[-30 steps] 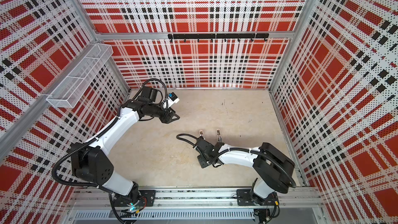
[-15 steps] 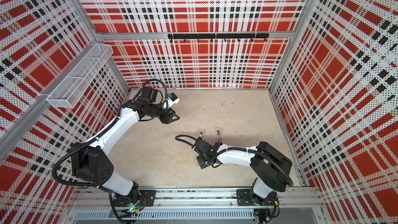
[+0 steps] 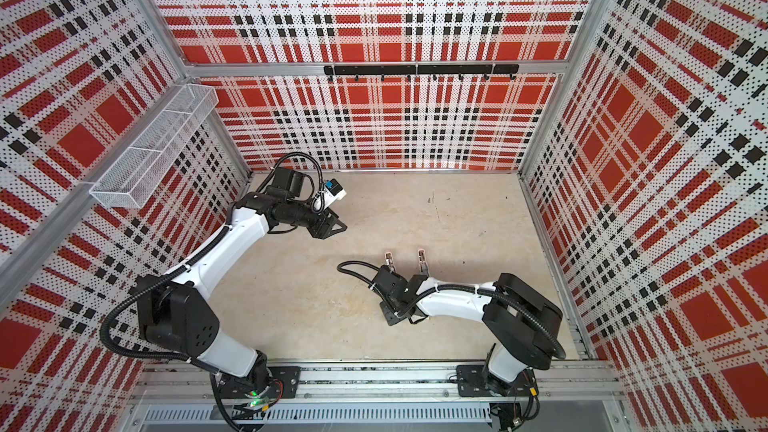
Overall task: Load the staples into the stapler
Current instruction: 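Lower the right gripper into the box toward another staple strip, then close the right gripper on a silver staple strip inside the box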
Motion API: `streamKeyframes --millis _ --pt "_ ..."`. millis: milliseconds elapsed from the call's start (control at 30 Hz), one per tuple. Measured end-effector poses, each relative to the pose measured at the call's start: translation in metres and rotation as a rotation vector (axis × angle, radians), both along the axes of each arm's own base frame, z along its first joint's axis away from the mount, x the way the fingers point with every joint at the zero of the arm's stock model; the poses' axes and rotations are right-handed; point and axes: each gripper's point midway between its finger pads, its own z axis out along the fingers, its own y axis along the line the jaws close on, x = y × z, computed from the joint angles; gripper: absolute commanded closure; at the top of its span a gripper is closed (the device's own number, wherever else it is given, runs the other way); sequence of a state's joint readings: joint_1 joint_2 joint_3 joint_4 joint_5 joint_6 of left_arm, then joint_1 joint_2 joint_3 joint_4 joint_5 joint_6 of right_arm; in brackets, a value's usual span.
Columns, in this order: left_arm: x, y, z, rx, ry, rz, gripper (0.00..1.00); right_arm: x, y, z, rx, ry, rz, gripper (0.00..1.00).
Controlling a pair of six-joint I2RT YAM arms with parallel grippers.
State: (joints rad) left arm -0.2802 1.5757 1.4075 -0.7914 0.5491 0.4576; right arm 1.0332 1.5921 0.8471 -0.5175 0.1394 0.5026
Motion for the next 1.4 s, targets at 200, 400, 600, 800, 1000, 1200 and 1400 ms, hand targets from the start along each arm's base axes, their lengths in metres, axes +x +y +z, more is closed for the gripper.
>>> streamKeyframes --millis 200,400,600,800,1000,1200,1400 --pt "0.0 0.0 0.0 0.0 0.0 0.0 0.44 -0.002 0.002 0.002 0.001 -0.001 0.003 0.74" --pt "0.0 0.0 0.0 0.0 0.0 0.001 0.44 -0.003 0.003 0.003 0.006 0.0 0.0 0.74" --pt "0.0 0.0 0.0 0.0 0.0 0.001 0.44 -0.003 0.005 0.007 0.02 -0.003 0.0 0.74" --pt "0.0 0.0 0.0 0.0 0.0 0.001 0.44 -0.004 0.007 0.007 0.03 0.006 0.004 0.74" --pt "0.0 0.0 0.0 0.0 0.0 0.001 0.44 -0.005 0.01 0.007 0.044 0.011 0.005 0.74" --pt "0.0 0.0 0.001 0.0 -0.001 0.001 0.44 -0.006 0.011 0.003 0.045 0.026 0.009 0.74" --pt "0.0 0.0 0.001 0.0 0.0 0.001 0.44 -0.007 0.013 -0.002 0.045 0.035 0.01 0.73"
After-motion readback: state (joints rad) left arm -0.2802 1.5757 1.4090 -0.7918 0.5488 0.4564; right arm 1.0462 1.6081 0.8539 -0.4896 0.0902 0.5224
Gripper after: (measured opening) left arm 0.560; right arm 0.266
